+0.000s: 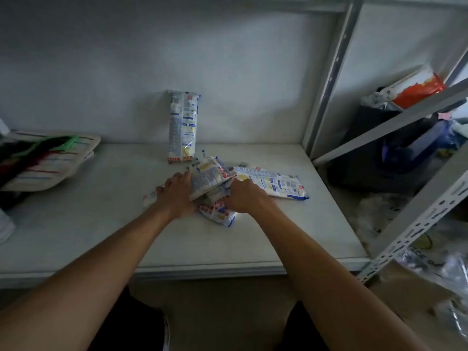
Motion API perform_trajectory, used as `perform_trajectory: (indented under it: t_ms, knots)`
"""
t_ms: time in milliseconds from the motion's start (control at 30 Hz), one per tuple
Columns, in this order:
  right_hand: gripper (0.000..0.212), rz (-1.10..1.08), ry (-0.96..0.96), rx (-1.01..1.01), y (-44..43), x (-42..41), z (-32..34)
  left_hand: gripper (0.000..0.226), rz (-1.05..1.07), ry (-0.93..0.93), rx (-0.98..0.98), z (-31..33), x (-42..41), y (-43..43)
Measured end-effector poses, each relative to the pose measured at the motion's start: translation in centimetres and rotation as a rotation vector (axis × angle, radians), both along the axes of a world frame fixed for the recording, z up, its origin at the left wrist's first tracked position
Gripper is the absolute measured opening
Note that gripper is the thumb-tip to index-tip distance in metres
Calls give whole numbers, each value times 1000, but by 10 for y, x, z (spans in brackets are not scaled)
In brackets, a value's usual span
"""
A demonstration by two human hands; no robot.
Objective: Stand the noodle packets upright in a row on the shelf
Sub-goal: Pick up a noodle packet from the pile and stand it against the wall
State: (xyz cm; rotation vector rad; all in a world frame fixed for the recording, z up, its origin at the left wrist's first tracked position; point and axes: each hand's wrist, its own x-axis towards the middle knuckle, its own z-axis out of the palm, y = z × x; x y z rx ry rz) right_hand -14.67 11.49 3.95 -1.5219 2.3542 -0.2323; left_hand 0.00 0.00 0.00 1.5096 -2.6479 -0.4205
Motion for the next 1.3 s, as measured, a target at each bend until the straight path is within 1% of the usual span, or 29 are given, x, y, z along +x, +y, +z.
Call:
perform_trajectory:
  t_ms: [133, 200, 300, 367, 400, 467, 533, 600, 667, 733, 767, 800, 833, 867, 933, 967, 1000, 1067, 1200, 1267, 1300]
  knots:
    - [44, 5, 52, -9, -2, 6, 3, 99, 33, 8, -93, -13, -2, 5]
    - [36, 12, 43, 19, -10, 6, 4, 98, 48, 5, -151, -24, -4, 3]
    - [19, 36, -31, 129, -26, -1, 9, 84, 74, -28, -232, -24, -11, -1]
    - [21, 26, -141, 232, -36, -5, 16, 71, 103, -27, -224, -19, -16, -6]
    - [22, 25, -194, 269, -41, -8, 18, 64, 112, 0, -229, -17, -18, -11]
    - [21, 31, -293, 267, -47, -15, 23, 50, 119, 100, -241, -11, -17, -21]
    - [17, 38, -407, 183, -52, -19, 28, 40, 105, 304, -224, -3, -12, -35]
    - [20, 38, -504, 31, -58, -21, 29, 36, 72, 558, -135, 11, -4, -45]
    - [29, 12, -579, -135, -69, -20, 28, 36, 45, 807, -42, 26, 5, -49]
    - [52, 1, -622, -259, -78, -17, 24, 35, -10, 973, 69, 43, 8, -46]
    - [65, 17, -610, -295, -81, -15, 23, 34, -48, 1034, 150, 51, 8, -43]
    - [71, 48, -609, -310, -82, -12, 21, 33, -82, 1075, 236, 58, 7, -39]
    - [66, 92, -633, -317, -82, -8, 21, 33, -120, 1104, 319, 65, 7, -37]
    - [57, 132, -691, -318, -81, -6, 19, 34, -160, 1129, 395, 71, 6, -35]
    - [41, 162, -850, -329, -80, -6, 15, 38, -210, 1167, 512, 75, 3, -32]
    - [38, 164, -896, -347, -79, -7, 11, 40, -220, 1168, 552, 75, 1, -31]
    - [41, 161, -891, -372, -79, -9, 8, 42, -223, 1151, 570, 75, 0, -29]
    - [46, 124, -774, -417, -78, -12, 6, 44, -231, 1122, 581, 75, -6, -27]
    - [46, 11, -690, -479, -79, -13, 3, 45, -149, 1159, 534, 66, -16, -32]
    - [54, -76, -631, -494, -85, -18, -1, 53, -108, 1085, 514, 53, -17, -35]
    - [55, -125, -587, -502, -89, -21, -2, 56, -105, 1052, 538, 45, -18, -36]
